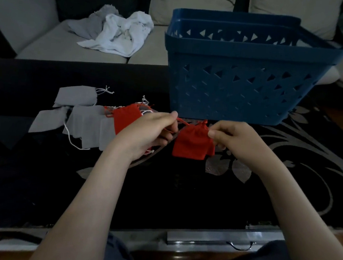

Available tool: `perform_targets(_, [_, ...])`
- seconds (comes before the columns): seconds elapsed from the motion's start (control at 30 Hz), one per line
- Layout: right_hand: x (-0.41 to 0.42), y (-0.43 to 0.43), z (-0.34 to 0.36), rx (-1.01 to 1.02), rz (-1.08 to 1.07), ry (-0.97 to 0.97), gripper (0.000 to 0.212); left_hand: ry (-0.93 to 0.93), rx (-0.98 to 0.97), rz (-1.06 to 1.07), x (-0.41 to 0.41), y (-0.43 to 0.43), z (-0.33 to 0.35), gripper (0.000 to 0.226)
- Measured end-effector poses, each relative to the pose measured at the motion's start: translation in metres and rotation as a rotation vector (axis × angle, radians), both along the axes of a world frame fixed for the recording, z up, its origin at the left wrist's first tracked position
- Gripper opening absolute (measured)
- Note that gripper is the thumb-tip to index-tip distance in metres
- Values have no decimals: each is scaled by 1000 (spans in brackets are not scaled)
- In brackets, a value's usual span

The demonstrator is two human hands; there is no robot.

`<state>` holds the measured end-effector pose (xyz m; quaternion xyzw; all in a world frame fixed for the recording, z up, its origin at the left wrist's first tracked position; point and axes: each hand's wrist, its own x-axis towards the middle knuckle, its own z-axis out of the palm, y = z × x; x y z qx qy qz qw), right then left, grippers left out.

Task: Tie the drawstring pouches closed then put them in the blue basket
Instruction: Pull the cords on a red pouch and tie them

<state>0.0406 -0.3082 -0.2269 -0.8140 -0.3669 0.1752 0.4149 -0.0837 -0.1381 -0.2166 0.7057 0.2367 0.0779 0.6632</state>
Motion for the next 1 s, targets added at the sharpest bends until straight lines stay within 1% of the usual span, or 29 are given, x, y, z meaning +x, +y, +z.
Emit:
perform_targets(0.1, [1, 0, 1, -11, 14, 35, 15, -106, -315, 62, 0, -3, 7, 45])
perform_targets(0.17, [1, 2, 1, -28, 39, 31, 18, -208, -528, 49, 0, -6, 10, 46])
perform_targets(0.2, [0, 3, 1, -36, 54, 38, 21, -243, -600, 39, 0, -7, 11, 44])
perform_targets(0.27, [-1, 4, 2, -63, 74, 62, 27, -268, -654, 24, 1, -9, 11, 39])
perform_targets(0.33, [0, 4, 2, -93, 85, 66, 29, -265, -607, 18, 0, -9, 11, 25])
perform_targets(0.4, [1, 3, 2, -97, 78, 72, 31, -261, -513, 19, 1, -8, 9, 11])
perform_targets(0.53, [1, -1, 9, -37, 3, 113, 38, -205, -396, 55, 0, -7, 8, 14])
perform_targets(0.67, [-2, -1, 12, 99, -6, 116, 40, -156, -410, 80, 2, -14, 8, 20])
perform_targets(0.73, [-7, 2, 12, 157, 60, 69, 34, -133, -397, 51, 4, -16, 7, 10])
perform_targets(0.77, [-10, 4, 13, 171, 119, 41, 26, -109, -361, 20, 4, -17, 7, 4])
perform_targets(0.83, [-14, 8, 15, 161, 245, -16, 13, -70, -272, -49, 4, -16, 4, 14])
perform_targets(0.9, [-14, 12, 12, 161, 296, -123, 13, -50, -199, -95, 3, -18, 2, 17])
perform_targets(1.0, [-10, 14, 6, 149, 240, -259, 16, -15, -100, -124, 3, -22, 0, 17])
